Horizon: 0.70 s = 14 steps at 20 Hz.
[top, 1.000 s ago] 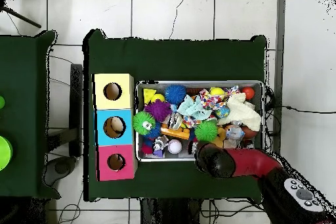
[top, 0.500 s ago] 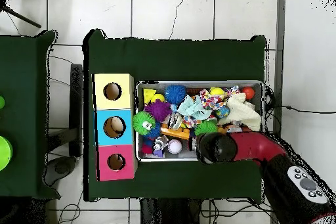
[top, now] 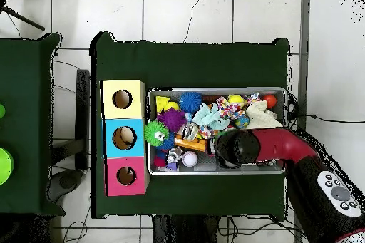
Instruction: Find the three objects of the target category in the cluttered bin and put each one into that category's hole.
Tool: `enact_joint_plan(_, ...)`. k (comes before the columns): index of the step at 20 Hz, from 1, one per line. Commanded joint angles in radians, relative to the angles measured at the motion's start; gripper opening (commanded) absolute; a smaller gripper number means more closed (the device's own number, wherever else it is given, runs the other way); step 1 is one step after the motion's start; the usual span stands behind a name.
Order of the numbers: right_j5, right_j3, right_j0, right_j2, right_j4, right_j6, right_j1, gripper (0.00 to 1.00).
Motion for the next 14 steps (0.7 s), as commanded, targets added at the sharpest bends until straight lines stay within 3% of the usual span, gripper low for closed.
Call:
enact_joint_plan(1,0.104,-0.093,-0.001,0.085,-0.015,-0.296,-0.043,0.0)
enact_joint_plan(5,0.097,-0.112,-0.001,0.093,-0.031,-0.303,-0.037,0.0)
enact_joint_plan(10,0.183,-0.14,0.012,0.102,-0.017,-0.339,-0.087,0.0)
enact_joint_plan(14,0.188,-0.156,0.006,0.13,-0.02,-0.37,-0.093,0.0)
